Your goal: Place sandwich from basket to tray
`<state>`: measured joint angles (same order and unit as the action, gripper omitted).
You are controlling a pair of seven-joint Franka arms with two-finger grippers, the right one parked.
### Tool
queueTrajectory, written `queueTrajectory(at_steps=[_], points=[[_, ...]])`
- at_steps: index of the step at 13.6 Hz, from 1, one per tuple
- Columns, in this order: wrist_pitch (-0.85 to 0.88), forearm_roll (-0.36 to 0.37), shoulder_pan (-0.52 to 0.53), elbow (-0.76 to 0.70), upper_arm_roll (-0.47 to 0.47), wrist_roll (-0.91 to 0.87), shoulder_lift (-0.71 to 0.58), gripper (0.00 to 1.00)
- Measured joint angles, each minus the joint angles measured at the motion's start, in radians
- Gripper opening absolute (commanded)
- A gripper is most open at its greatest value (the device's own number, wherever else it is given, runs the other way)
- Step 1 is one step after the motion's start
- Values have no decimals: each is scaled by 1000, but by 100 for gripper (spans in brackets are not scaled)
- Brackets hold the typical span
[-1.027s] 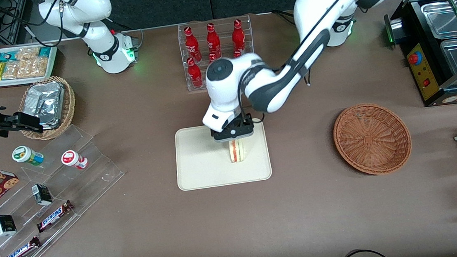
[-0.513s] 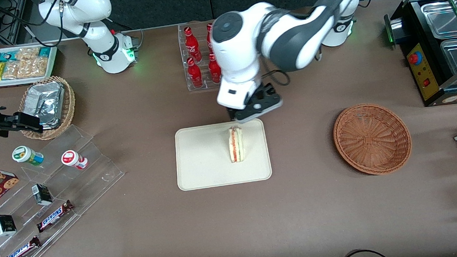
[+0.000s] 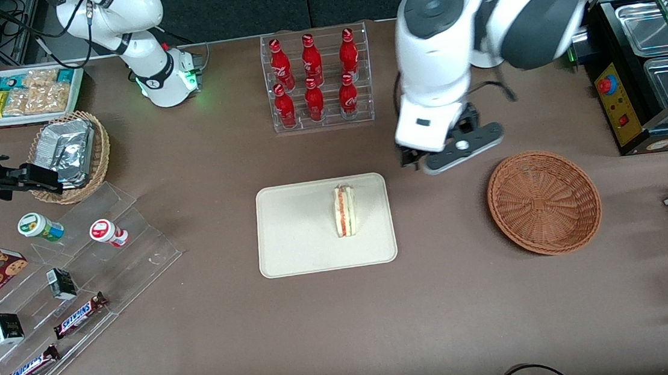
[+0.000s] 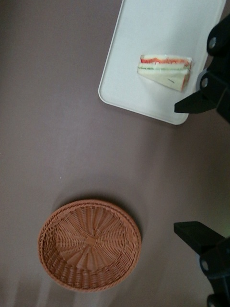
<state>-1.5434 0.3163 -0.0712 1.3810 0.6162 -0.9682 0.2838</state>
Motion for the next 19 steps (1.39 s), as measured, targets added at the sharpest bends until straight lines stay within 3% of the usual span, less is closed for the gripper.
queueTrajectory(at_steps=[4, 8, 13, 16, 19], points=[[114, -48, 79, -41, -39, 216, -57, 99], [223, -152, 85, -154, -231, 488, -88, 99], [299, -256, 76, -154, -454, 768, -156, 99], [304, -305, 73, -124, -519, 836, -186, 99], [304, -313, 69, -63, -526, 846, -219, 99]])
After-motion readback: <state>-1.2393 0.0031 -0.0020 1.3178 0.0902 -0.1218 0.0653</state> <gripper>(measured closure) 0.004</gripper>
